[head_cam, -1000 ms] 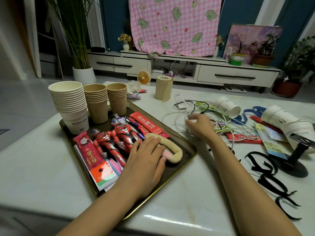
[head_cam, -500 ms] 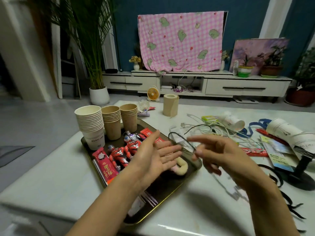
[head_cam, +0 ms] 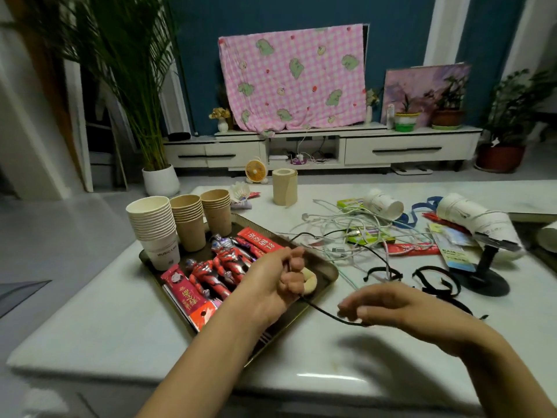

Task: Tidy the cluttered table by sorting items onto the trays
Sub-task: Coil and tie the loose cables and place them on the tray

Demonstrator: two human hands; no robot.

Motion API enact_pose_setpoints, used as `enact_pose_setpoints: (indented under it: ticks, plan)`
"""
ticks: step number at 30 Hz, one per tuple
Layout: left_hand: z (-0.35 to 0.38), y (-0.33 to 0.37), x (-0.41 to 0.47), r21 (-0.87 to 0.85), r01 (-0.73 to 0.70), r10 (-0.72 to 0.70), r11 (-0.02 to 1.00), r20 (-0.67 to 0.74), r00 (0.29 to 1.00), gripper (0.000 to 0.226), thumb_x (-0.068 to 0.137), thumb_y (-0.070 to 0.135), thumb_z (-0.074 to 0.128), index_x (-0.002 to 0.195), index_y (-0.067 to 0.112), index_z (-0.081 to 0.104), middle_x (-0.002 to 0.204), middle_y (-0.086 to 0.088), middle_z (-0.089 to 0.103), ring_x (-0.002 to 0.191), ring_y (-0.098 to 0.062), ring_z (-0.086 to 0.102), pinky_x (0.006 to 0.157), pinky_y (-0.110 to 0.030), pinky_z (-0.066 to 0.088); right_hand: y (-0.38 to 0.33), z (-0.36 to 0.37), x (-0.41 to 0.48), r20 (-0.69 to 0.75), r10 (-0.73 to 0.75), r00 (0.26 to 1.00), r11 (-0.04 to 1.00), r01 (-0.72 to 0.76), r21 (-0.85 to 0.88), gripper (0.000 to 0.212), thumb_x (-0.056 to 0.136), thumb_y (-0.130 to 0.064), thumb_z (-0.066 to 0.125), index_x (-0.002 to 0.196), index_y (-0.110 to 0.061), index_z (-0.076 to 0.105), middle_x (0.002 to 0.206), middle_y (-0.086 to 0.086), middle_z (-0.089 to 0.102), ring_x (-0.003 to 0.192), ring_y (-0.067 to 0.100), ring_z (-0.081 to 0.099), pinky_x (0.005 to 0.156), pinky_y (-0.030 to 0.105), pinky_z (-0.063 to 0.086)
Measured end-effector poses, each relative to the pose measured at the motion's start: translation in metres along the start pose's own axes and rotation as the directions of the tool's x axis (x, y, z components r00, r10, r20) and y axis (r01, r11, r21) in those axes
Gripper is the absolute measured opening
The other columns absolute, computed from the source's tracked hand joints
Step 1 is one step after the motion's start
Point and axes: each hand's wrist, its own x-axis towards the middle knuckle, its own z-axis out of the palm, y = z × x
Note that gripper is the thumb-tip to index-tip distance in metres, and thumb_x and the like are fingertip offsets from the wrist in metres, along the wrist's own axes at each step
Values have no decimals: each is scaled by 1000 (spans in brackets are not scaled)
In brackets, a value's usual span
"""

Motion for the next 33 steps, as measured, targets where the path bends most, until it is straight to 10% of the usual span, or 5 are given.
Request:
enact_pose_setpoints:
  ticks: [5,10,20,28,33]
  plan:
    - [20,-29,-16,415,-6,-104,910,241,965,42,93,11,34,61,11,61,44,2,54,31,-8,45,39,-13,41,-32,17,28,-37,28,999,753,3,658,61,90,-40,43,116,15,49,102,22,63,90,30,60,73,28,54]
    - [12,-45,-18,691,46,-396,722,357,846,33,95,20,36,80,14,65,75,0,70,68,-11,66,68,-22,55,-54,2,45,-200,190,961,440,98,892,30,99,-17,36,82,0,53,52,-1,47,31,2,36,27,8,23]
    - [-3,-1,-17,172,-8,-21,985,168,986,34,97,24,36,94,-3,57,77,-16,69,74,-25,66,68,-34,55,-50,35,-2,-250,25,968,951,54,305,22,95,-14,46,89,-8,67,44,-1,41,30,5,21,32,10,14]
    - [-20,25,-24,-167,79,-72,983,49,996,28,96,8,34,70,6,45,40,2,38,24,-6,28,26,-11,20,-39,60,-19,-17,-8,1000,995,10,100,20,91,-25,54,91,-17,72,45,-3,45,35,8,28,35,16,22]
    - [-42,45,-35,-155,45,-23,987,140,990,29,98,22,35,78,7,50,37,4,35,22,-5,24,23,-14,15,-20,38,-29,135,85,987,886,-136,444,26,82,-34,59,76,-10,67,46,-2,29,36,9,34,34,17,29]
